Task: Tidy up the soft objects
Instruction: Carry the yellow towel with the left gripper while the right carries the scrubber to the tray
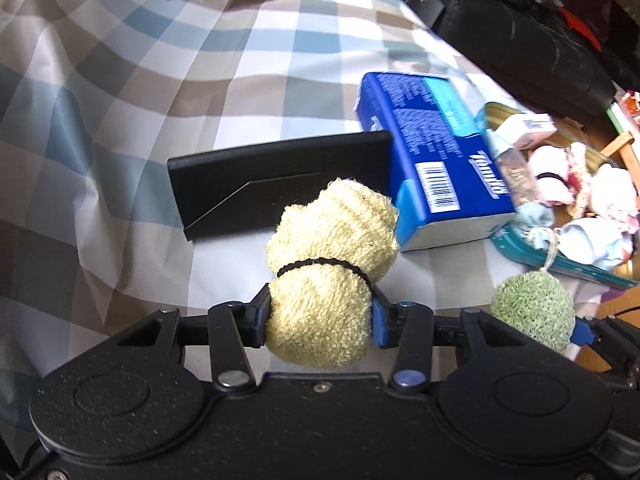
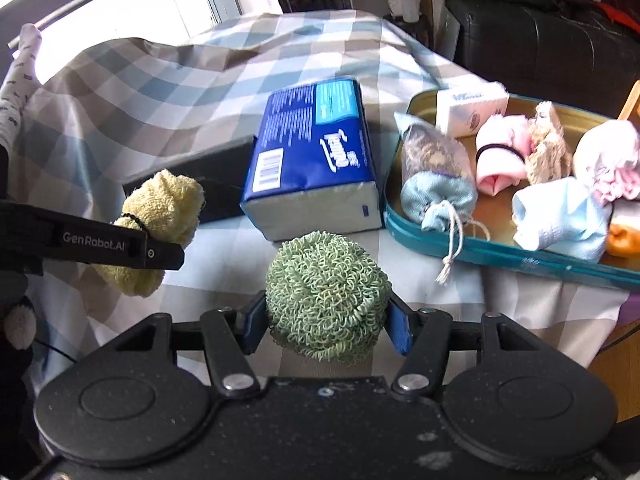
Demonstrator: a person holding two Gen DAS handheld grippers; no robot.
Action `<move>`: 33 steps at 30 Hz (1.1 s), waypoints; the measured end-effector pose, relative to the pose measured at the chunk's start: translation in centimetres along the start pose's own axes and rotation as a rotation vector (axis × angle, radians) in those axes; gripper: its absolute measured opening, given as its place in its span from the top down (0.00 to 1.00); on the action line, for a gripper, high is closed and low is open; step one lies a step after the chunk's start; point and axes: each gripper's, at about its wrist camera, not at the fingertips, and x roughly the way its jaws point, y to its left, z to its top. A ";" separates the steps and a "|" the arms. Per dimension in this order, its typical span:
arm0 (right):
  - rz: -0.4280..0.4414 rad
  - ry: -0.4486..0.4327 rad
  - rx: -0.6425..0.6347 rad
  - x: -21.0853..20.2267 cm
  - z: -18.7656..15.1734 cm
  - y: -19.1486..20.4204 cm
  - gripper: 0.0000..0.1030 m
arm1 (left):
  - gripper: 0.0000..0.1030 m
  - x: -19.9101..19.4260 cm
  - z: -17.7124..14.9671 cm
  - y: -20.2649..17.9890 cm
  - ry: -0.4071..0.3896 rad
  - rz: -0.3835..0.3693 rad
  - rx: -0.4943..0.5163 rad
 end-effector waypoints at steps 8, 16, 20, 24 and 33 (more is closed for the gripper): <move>-0.037 -0.170 0.062 -6.0 4.7 -4.0 0.42 | 0.55 -3.8 1.8 -3.5 -0.088 -0.058 0.101; -0.242 -0.352 0.125 -10.1 10.4 -11.9 0.42 | 0.55 -5.4 5.3 -10.1 -0.142 -0.168 0.231; -0.305 -0.383 0.165 -11.0 12.7 -15.4 0.42 | 0.55 -4.6 6.8 -13.7 -0.135 -0.224 0.302; -0.352 -0.368 0.236 -11.0 14.2 -18.8 0.42 | 0.55 -2.8 7.6 -16.6 -0.102 -0.252 0.362; -0.485 -0.215 0.358 -8.8 13.3 -23.1 0.42 | 0.55 2.8 7.0 -20.4 0.011 -0.287 0.427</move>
